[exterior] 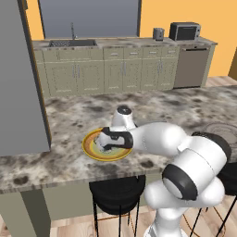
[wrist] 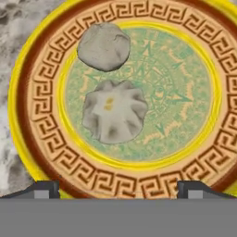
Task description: Place two dumplings into each of the tupperware containers and then place the containers in the fridge.
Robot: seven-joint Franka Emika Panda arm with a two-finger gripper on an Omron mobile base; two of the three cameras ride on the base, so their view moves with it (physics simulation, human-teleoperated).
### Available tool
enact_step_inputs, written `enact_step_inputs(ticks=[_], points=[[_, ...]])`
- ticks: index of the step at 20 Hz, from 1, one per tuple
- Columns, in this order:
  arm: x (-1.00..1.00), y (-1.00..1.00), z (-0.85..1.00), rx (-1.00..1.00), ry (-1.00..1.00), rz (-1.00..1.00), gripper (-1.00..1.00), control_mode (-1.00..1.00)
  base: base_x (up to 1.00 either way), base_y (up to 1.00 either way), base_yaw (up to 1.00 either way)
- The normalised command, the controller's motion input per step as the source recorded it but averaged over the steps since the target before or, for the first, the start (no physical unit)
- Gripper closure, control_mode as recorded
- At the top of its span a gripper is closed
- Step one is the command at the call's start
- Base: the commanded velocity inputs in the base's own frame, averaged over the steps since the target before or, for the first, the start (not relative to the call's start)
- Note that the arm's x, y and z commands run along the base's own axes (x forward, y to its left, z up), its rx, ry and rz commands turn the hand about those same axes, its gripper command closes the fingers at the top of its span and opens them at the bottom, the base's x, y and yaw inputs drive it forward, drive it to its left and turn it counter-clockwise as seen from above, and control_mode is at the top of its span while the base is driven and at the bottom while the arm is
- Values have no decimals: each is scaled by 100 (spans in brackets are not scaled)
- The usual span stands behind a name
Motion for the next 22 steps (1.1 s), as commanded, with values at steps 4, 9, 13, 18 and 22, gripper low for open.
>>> enact_step_inputs(ticks=[4,9,13,18,22], points=[[39,10,-39,0,3,0,-100,-100,0,0,0],[36,5,-29,0,0,0,-100,-100,0,0,0],[35,25,-31,0,3,0,-100,-100,0,0,0],[29,21,-22,0,5,0,-100,-100,0,0,0],[20,17,-20,0,4,0,100,-100,0,0,0]])
